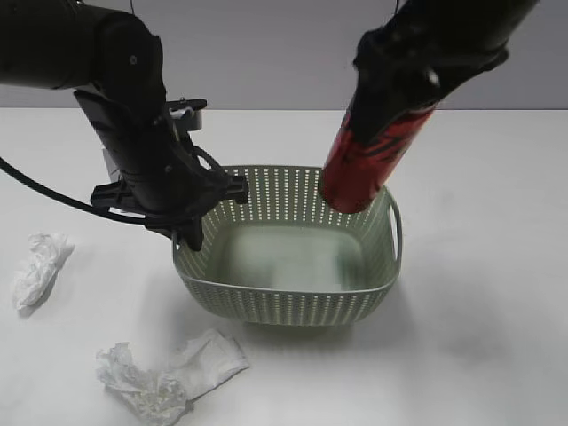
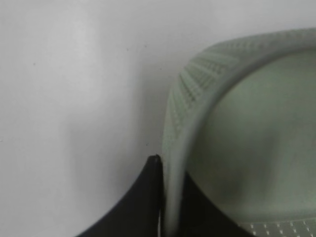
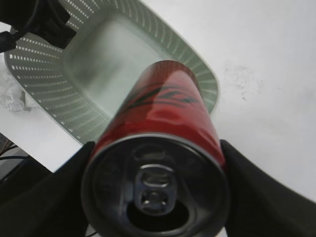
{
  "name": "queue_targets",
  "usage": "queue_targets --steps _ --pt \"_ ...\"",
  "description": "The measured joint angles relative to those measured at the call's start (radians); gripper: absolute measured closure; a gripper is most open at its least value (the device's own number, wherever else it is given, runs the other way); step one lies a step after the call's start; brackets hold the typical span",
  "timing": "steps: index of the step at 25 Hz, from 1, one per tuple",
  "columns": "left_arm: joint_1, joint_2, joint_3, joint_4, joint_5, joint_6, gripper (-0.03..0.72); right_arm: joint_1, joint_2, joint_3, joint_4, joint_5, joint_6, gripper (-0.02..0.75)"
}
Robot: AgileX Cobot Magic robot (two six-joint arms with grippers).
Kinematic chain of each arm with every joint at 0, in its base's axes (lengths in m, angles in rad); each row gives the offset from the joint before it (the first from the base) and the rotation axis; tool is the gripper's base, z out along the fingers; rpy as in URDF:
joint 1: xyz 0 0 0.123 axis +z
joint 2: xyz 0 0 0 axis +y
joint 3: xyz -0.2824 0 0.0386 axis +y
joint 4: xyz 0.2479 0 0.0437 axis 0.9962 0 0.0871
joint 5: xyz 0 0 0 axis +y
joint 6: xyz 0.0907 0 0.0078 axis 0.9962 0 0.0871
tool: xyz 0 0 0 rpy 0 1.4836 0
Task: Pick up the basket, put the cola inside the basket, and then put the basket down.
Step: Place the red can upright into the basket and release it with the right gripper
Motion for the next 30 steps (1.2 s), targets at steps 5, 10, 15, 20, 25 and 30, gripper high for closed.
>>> queue_targets --steps 5,10,15,20,25,30 --pt "0.0 0.0 0.0 0.0 0.001 0.0 0.692 0.019 0.127 0.0 0.018 -0.024 0.0 0.232" --pt "0.0 0.0 0.0 -0.001 0.001 0.0 0.692 0.019 0.239 0.0 0.047 -0.043 0.0 0.232" --pt "0.0 0.0 0.0 -0.002 -0.002 0.0 0.692 0.019 0.301 0.0 0.058 -0.044 0.0 0.232" --pt "0.0 0.0 0.0 0.001 0.0 0.0 0.692 0.019 0.313 0.0 0.061 -0.044 0.0 0.232" --pt "0.0 0.0 0.0 0.001 0.0 0.0 0.692 0.02 0.312 -0.001 0.063 -0.04 0.0 0.118" --pt "0.0 0.0 0.0 0.001 0.0 0.0 0.692 0.02 0.292 -0.035 0.064 -0.011 0.0 0.09"
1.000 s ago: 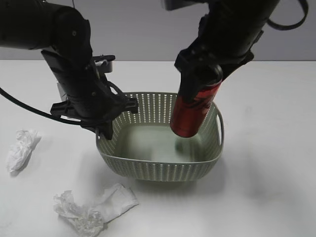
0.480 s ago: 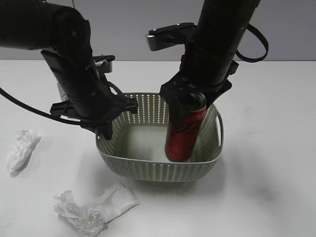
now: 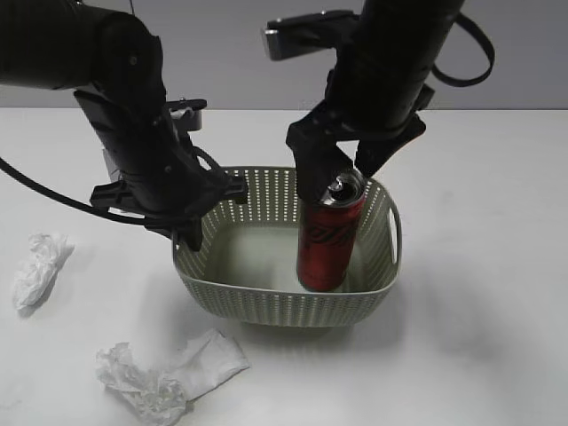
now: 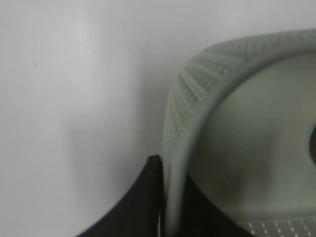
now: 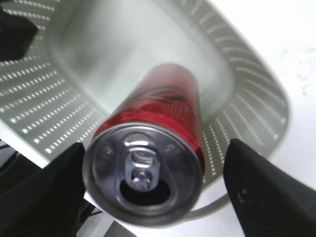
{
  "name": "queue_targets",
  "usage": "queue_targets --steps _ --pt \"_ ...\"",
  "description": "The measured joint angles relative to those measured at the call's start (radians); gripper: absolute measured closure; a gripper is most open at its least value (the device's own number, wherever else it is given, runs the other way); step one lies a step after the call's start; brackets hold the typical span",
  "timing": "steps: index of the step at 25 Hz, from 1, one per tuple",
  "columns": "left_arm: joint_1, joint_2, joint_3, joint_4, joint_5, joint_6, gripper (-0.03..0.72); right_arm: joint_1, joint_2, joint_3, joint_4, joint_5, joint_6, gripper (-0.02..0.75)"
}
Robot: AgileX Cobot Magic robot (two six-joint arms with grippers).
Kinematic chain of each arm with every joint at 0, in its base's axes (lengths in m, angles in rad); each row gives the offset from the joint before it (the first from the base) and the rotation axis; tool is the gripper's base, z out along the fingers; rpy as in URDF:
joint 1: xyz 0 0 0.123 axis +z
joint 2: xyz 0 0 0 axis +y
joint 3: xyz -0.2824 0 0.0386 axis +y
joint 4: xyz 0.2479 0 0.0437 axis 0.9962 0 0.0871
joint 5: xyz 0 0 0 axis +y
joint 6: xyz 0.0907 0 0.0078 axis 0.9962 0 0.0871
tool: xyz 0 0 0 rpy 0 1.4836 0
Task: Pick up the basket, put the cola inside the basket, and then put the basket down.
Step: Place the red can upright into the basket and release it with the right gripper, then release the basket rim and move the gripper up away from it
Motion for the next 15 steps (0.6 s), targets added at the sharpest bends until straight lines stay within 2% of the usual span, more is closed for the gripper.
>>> queue_targets --steps 9,13,15 --pt "0.0 0.0 0.0 -0.005 0.009 0.0 0.692 -0.011 -0.113 -0.083 -0.009 0.005 0.0 0.094" --pt "0.0 0.0 0.0 -0.01 0.013 0.0 0.692 -0.055 -0.138 -0.084 -0.148 0.006 0.0 0.127" --pt "0.0 0.0 0.0 -0.021 0.022 0.0 0.692 -0.108 -0.138 -0.084 -0.197 0.006 0.0 0.138"
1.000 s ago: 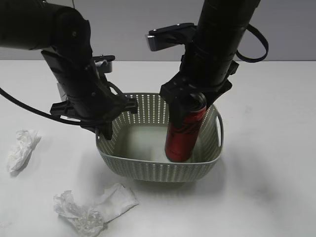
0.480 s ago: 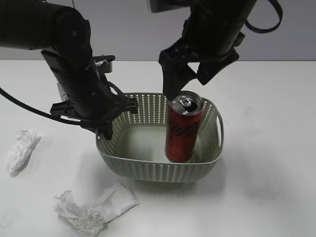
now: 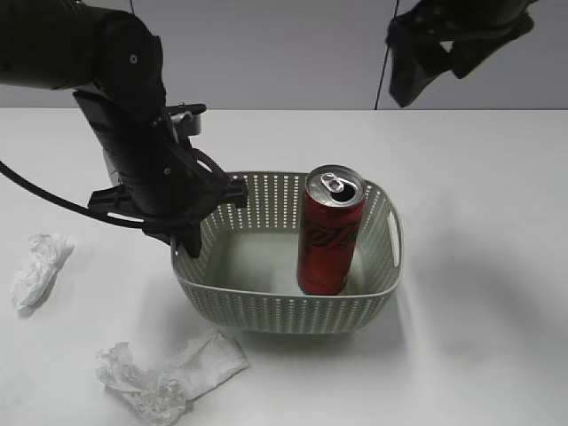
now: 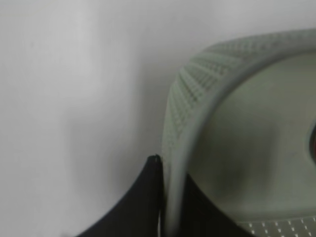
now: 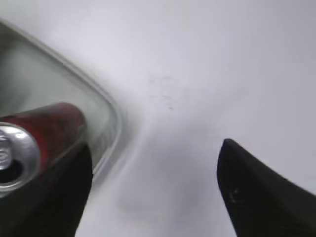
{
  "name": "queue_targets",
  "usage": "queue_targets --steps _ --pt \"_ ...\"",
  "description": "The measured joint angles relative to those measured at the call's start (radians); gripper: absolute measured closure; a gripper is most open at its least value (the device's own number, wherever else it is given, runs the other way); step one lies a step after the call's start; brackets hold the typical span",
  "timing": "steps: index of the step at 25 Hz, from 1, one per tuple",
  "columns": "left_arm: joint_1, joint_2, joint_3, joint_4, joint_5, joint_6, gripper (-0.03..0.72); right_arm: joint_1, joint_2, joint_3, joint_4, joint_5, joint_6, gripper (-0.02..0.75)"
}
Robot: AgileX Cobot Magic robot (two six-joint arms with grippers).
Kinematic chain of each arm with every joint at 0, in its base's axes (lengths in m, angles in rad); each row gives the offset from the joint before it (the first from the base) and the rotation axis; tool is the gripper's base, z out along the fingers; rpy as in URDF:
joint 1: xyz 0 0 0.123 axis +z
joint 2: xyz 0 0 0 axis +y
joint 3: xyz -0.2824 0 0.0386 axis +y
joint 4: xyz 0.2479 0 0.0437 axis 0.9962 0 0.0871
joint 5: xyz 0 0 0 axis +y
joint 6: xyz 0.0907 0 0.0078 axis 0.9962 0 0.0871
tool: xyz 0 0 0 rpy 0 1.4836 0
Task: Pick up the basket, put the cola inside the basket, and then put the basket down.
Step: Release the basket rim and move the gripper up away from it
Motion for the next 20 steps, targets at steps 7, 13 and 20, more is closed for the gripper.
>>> queue_targets --steps 7,13,20 --pt "0.0 0.0 0.0 -0.009 0.028 0.0 0.692 -0.28 -0.011 0.017 0.069 0.0 0.0 0.144" --pt "0.0 0.0 0.0 -0.011 0.031 0.0 0.692 -0.461 -0.131 0.153 0.073 0.0 0.0 0.144" --pt "0.0 0.0 0.0 -0.013 0.037 0.0 0.692 -0.477 -0.457 0.494 0.091 -0.05 -0.001 0.145"
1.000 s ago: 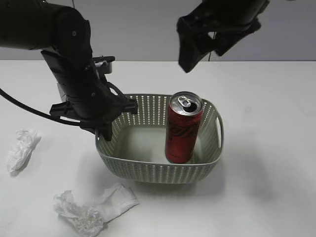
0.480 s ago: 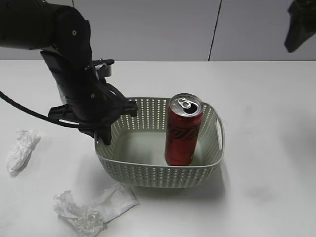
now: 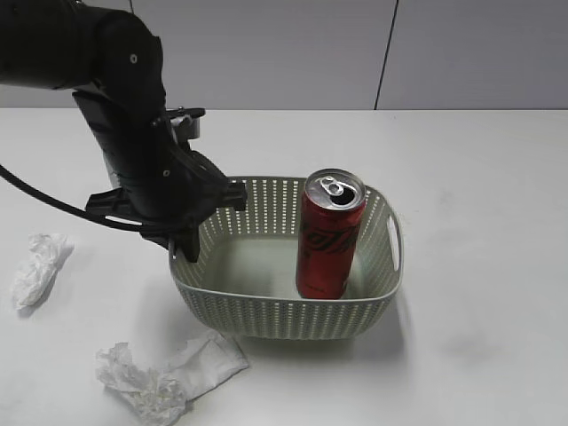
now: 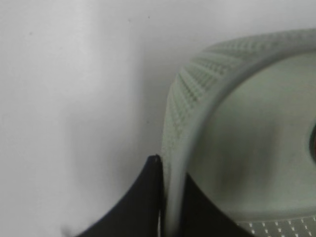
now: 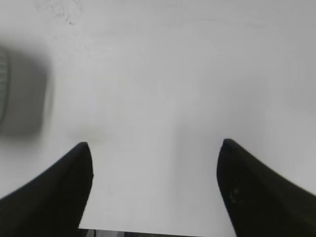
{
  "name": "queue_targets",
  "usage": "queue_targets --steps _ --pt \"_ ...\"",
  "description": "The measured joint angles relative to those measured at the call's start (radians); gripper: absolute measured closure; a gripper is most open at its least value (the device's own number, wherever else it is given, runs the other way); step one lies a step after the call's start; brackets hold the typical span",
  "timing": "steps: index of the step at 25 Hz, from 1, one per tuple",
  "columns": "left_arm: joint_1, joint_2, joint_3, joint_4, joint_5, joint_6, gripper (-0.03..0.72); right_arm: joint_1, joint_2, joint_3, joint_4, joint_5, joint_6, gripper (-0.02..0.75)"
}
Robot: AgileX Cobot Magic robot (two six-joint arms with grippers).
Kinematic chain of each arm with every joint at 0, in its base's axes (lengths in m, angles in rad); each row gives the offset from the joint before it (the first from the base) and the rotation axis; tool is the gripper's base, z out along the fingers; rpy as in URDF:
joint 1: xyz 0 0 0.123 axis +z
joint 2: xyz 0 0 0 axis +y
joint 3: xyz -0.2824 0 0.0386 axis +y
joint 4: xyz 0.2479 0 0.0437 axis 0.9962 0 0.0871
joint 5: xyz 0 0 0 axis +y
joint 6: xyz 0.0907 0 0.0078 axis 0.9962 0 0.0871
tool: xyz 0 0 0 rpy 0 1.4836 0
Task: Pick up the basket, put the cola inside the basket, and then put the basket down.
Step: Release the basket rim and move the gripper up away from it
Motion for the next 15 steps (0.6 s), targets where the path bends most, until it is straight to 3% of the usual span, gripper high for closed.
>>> queue_targets --steps 10,15 --pt "0.0 0.0 0.0 0.0 0.0 0.0 0.692 0.0 -0.508 0.53 0.013 -0.207 0.0 0.146" --pt "0.0 0.0 0.0 0.0 0.0 0.0 0.692 0.0 -0.714 0.696 0.013 -0.243 0.0 0.146"
